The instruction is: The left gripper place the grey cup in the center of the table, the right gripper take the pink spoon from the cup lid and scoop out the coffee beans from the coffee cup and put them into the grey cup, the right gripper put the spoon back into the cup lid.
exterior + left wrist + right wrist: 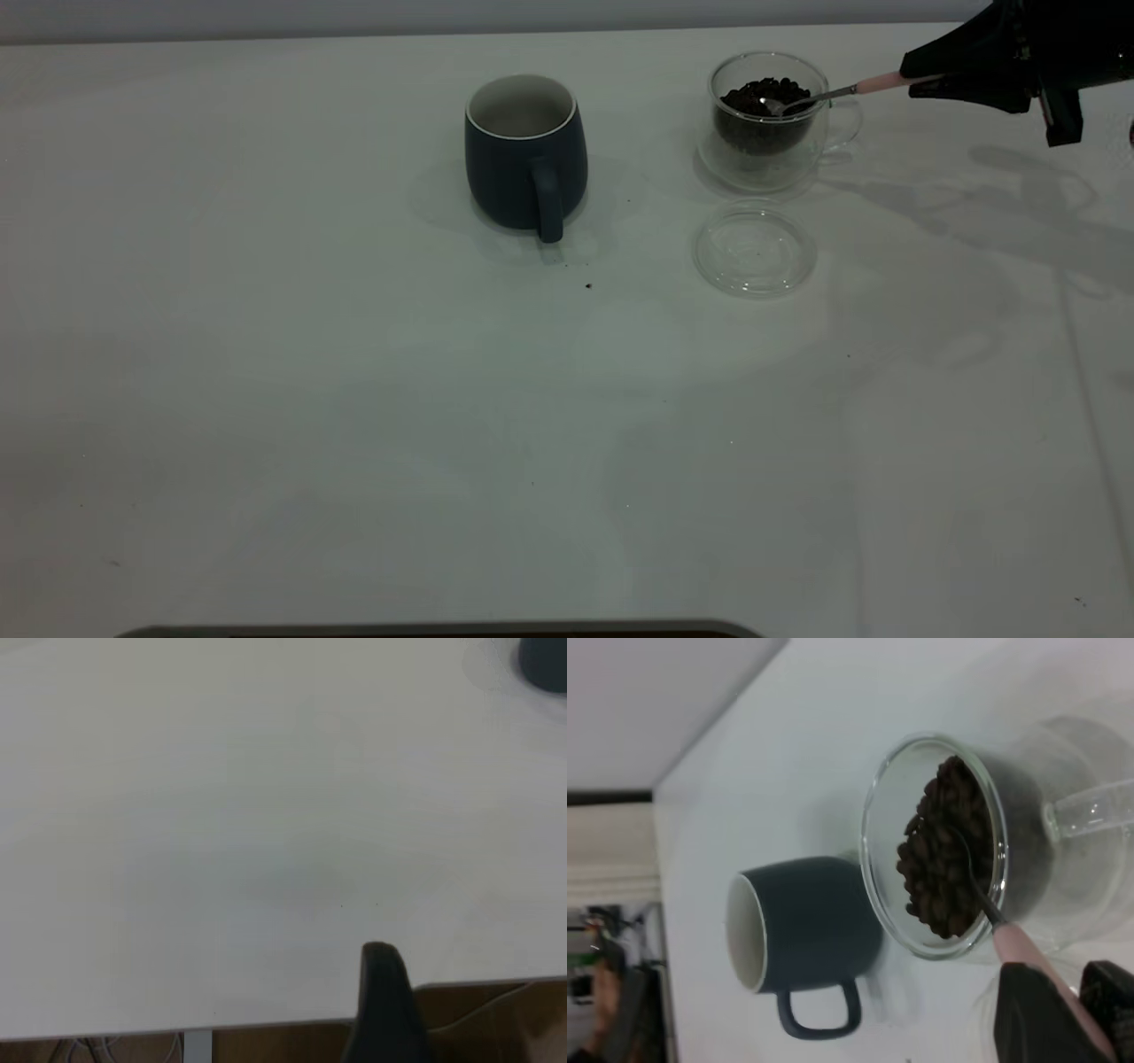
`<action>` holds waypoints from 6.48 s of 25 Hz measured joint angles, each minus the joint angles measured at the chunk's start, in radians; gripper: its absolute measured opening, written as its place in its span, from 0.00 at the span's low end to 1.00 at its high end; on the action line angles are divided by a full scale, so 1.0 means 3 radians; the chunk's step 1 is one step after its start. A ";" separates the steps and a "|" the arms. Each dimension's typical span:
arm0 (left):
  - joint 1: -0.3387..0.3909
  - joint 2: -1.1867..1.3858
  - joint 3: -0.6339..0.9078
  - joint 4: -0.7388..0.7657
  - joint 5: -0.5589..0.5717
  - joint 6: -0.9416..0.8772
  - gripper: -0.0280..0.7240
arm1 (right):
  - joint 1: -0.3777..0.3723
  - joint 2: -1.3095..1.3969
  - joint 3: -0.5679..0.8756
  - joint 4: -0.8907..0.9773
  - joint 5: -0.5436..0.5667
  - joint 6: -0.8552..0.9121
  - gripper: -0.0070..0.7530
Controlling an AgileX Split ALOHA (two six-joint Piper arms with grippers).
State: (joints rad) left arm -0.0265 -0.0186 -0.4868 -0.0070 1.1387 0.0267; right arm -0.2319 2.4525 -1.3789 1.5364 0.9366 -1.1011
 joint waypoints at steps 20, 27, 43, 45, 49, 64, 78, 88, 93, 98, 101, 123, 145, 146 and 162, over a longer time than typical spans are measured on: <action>0.0000 0.0000 0.0000 0.0000 0.0000 0.0003 0.79 | -0.0195 0.0121 -0.0003 0.0243 0.0454 0.0129 0.15; 0.0000 0.0000 0.0000 0.0000 0.0000 0.0007 0.79 | -0.0198 0.0121 -0.0003 0.0285 0.0641 0.0104 0.15; 0.0000 0.0000 0.0000 0.0000 0.0000 0.0014 0.79 | 0.0165 0.0121 -0.0003 0.0509 0.0672 0.0086 0.15; 0.0000 0.0000 0.0000 0.0000 0.0000 0.0014 0.79 | 0.0265 0.0121 -0.0003 0.0558 0.0672 0.0086 0.15; 0.0002 0.0000 0.0000 0.0000 0.0000 0.0014 0.79 | 0.0477 0.0121 -0.0003 0.0624 0.0672 0.0086 0.15; 0.0002 0.0000 0.0000 0.0000 0.0000 0.0000 0.79 | 0.1026 0.0124 -0.0007 0.0765 0.0317 -0.0324 0.15; 0.0002 0.0000 0.0000 0.0000 0.0000 0.0003 0.79 | 0.1033 0.0121 -0.0219 0.0784 0.0200 -0.2710 0.15; 0.0002 0.0000 0.0000 0.0000 0.0000 0.0003 0.79 | 0.0733 -0.0750 -0.0057 -0.0340 0.0425 -0.0828 0.15; 0.0002 0.0000 0.0000 0.0000 0.0000 0.0006 0.79 | 0.0463 -0.1112 0.0626 -0.0355 0.0240 -0.0406 0.15; 0.0002 0.0000 0.0000 0.0000 0.0000 0.0006 0.79 | 0.0192 -0.1160 0.1288 0.0021 -0.0027 -0.0487 0.15; 0.0002 0.0000 0.0000 0.0000 0.0000 0.0013 0.79 | 0.0110 -0.1146 0.1506 0.0193 -0.0206 -0.0545 0.15; 0.0002 0.0000 0.0000 0.0000 0.0000 0.0013 0.79 | 0.0146 -0.0265 0.1371 0.0867 -0.0390 -0.0869 0.15; 0.0002 0.0000 0.0000 0.0000 0.0000 0.0000 0.79 | 0.0214 -0.0201 0.1299 0.0683 -0.0417 -0.0935 0.86; 0.0002 0.0000 0.0000 0.0000 0.0000 0.0000 0.79 | 0.0214 -0.0201 0.1299 0.0619 -0.0453 -0.0898 0.88; 0.0002 0.0000 0.0000 0.0000 0.0000 0.0006 0.79 | 0.0214 -0.1661 0.1299 -0.2057 -0.0993 0.1285 0.82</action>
State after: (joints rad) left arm -0.0258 -0.0186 -0.4868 -0.0070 1.1387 0.0287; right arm -0.1677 1.9543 -0.9893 0.9193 0.6387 -0.7157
